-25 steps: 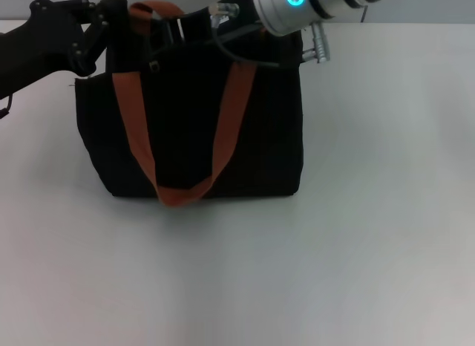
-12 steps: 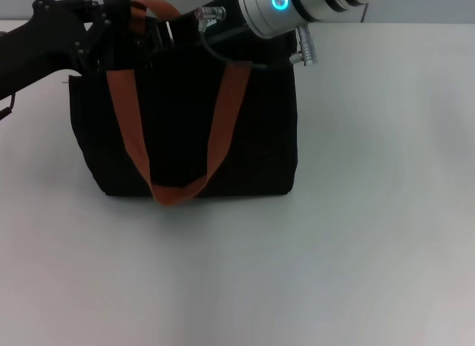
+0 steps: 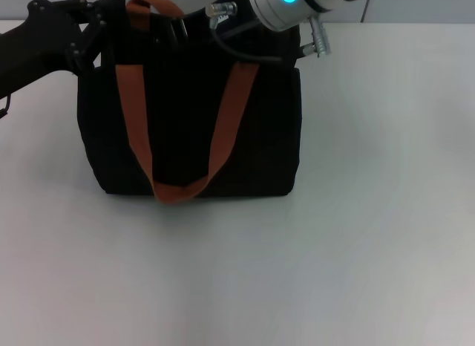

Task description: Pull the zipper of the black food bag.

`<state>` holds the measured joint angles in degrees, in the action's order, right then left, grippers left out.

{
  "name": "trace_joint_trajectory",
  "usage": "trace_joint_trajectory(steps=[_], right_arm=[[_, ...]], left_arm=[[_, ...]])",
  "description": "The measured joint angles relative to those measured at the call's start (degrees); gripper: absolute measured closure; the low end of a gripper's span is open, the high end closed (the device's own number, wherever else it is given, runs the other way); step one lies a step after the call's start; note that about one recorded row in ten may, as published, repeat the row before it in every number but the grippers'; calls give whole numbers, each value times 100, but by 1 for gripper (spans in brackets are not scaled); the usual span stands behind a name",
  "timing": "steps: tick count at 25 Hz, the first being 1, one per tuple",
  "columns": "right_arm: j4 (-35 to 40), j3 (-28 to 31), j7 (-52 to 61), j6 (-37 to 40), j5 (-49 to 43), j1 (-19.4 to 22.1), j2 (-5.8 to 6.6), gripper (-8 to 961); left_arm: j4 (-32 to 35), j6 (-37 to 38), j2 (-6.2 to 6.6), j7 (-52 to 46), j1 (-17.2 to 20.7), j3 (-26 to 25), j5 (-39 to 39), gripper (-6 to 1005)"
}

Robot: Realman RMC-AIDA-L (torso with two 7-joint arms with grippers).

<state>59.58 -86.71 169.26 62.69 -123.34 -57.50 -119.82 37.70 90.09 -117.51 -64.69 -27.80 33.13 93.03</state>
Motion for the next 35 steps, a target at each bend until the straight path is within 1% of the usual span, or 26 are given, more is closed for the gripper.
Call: trace_joint_trajectory(steps=[8, 12, 19, 25, 27, 28, 32, 35], right_arm=[[59, 173, 31, 346, -354, -48, -2, 956], [196, 432, 33, 486, -633, 64, -1, 956], [401, 727, 36, 651, -927, 240, 7, 957], [877, 1016, 37, 919, -1184, 577, 16, 957], [1170, 1162, 37, 1052, -1290, 816, 2, 957], [1170, 1162, 37, 1052, -1290, 816, 2, 957], [1585, 1294, 37, 1107, -1244, 1228, 1, 958], [1665, 1305, 29, 1122, -1111, 1334, 1, 958]], left_arm=[[0, -45, 12, 0, 17, -27, 0, 971], [0, -66, 25, 0, 56, -135, 0, 971], [-1, -129, 70, 0, 75, -163, 2, 972], [0, -188, 85, 1, 82, -221, 4, 972], [0, -219, 87, 0, 82, -225, 5, 971], [0, -219, 87, 0, 82, -225, 5, 971], [-1, -222, 90, 9, 78, -216, 8, 971], [-1, -220, 90, 9, 75, -201, 7, 972]])
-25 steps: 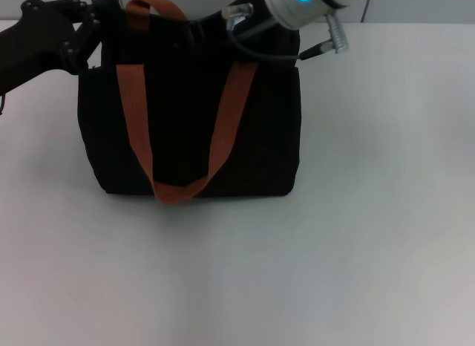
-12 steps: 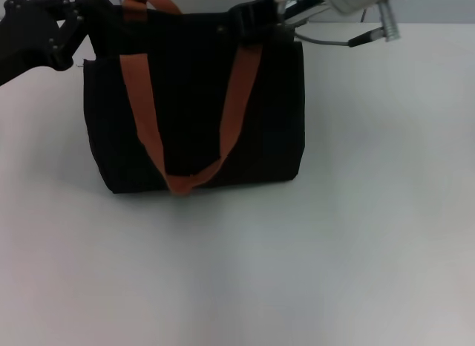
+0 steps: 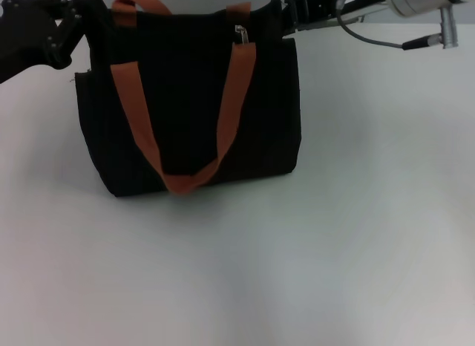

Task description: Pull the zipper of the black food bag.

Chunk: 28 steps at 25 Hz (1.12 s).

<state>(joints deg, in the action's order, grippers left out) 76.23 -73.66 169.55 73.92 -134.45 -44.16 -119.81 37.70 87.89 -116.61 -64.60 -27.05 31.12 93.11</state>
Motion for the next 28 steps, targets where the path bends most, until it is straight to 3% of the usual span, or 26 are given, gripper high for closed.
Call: trace_joint_trajectory(steps=[5, 7, 8, 11, 12, 13, 16, 17, 18, 20, 22, 28], right_arm=[[92, -12, -177, -122, 470, 341, 10, 956], [295, 49, -737, -366, 1039, 806, 10, 954], [295, 49, -737, -366, 1039, 806, 10, 922], [334, 255, -1829, -549, 2262, 1334, 21, 827], [90, 474, -2784, -493, 3245, 1613, 33, 808], [90, 474, -2784, -493, 3245, 1613, 33, 789], [-543, 734, -4336, -44, 4544, 1911, 56, 732], [-1278, 930, -5508, 631, 5301, 1990, 70, 714], [-1278, 930, -5508, 631, 5301, 1990, 70, 695], [-2081, 1213, -6621, 1464, 5714, 1970, 78, 657], [-3332, 1662, -8201, 2604, 5739, 1829, 140, 619], [-4613, 1696, -10239, 3190, 5189, 1782, 357, 373]], left_arm=[[-23, 27, -6, 0, -3, 13, 0, 972], [-36, 24, -13, 1, 5, 14, 11, 971], [-40, 26, -17, 2, 26, 12, 13, 971], [-40, 65, -19, 1, 79, -9, 9, 971], [-26, 126, -20, 0, 114, -20, 3, 971], [-26, 126, -20, 0, 114, -20, 3, 971], [-15, 186, -9, -1, 156, -22, -3, 971], [-20, 189, 0, -2, 187, -25, -5, 971], [-20, 189, 0, -2, 187, -25, -5, 971], [-33, 191, 6, -5, 219, -30, -6, 972], [-34, 217, 13, -47, 267, -29, -9, 972], [-42, 250, 58, -256, 284, 22, 12, 971]])
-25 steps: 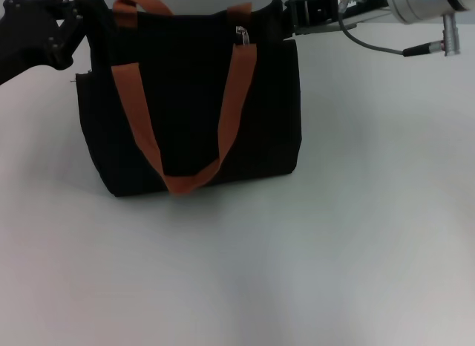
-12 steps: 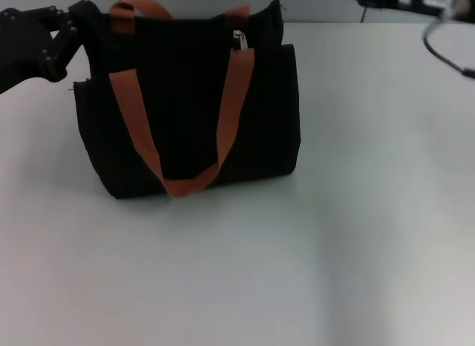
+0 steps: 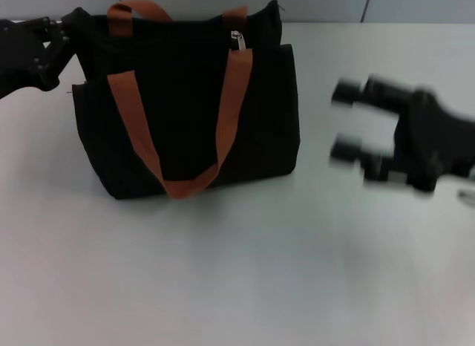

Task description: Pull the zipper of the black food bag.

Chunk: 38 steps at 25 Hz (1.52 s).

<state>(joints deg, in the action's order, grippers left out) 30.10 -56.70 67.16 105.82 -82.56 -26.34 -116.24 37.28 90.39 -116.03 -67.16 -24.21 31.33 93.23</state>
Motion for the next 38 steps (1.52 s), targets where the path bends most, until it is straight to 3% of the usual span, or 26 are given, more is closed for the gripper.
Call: trace_joint_trajectory(steps=[4, 10, 14, 19, 24, 30, 31, 34, 35, 38], right_arm=[[-148, 18, -863, 36, -837, 140, -92, 195], [-305, 16, -1216, -328, -1473, 245, -210, 135], [-572, -8, -1397, -512, -1604, 168, -213, 135], [-680, -57, -1515, -881, -1679, 127, -276, 136], [-828, -46, -1618, -984, -1671, 86, -303, 135], [-862, -11, -1658, -967, -1644, 82, -305, 135], [-865, -9, -1681, -980, -1641, 79, -305, 135], [-876, -25, -1709, -985, -1634, 55, -303, 135], [-876, -25, -1709, -985, -1634, 55, -303, 135], [-896, -51, -1734, -978, -1634, 33, -302, 135]], left_arm=[[13, 148, 49, -130, 6, 159, 46, 969], [61, 248, 160, -477, 15, 284, 384, 880], [187, 336, 297, -1022, 18, 273, 771, 820], [480, 633, 458, -1426, 99, 234, 843, 656], [874, 1832, 736, -1848, 154, -37, 817, 488], [840, 2286, 750, -1711, 173, -138, 811, 256], [795, 2482, 638, -1186, 291, 20, 809, 208], [705, 2481, 524, -761, 375, 239, 836, 209], [507, 2482, 449, -450, 416, 497, 853, 209], [-152, 2418, 394, 62, 417, 1225, 942, 210]])
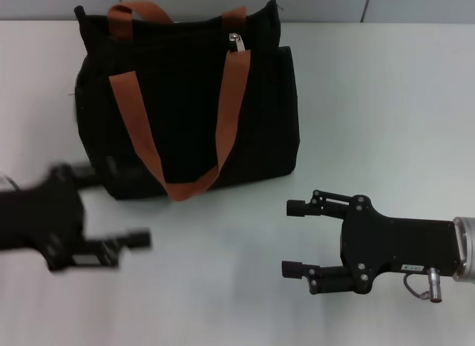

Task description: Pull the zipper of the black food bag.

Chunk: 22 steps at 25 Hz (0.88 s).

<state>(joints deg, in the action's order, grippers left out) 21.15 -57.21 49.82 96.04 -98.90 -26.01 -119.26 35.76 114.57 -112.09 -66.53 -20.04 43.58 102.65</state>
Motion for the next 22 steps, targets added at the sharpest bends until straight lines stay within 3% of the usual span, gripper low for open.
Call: trace_joint_trajectory(steps=[6, 17, 22], right_arm=[[-208, -7, -204, -8, -39, -115, 0, 135], [-320, -9, -263, -8, -43, -143, 0, 135], [-322, -9, -279, -7, -47, -137, 0, 135]], left_arm=[[-321, -487, -283, 644, 34, 145, 717, 211], [-445, -571, -327, 911, 76, 172, 763, 213], [-447, -541, -290, 915, 82, 156, 765, 213]])
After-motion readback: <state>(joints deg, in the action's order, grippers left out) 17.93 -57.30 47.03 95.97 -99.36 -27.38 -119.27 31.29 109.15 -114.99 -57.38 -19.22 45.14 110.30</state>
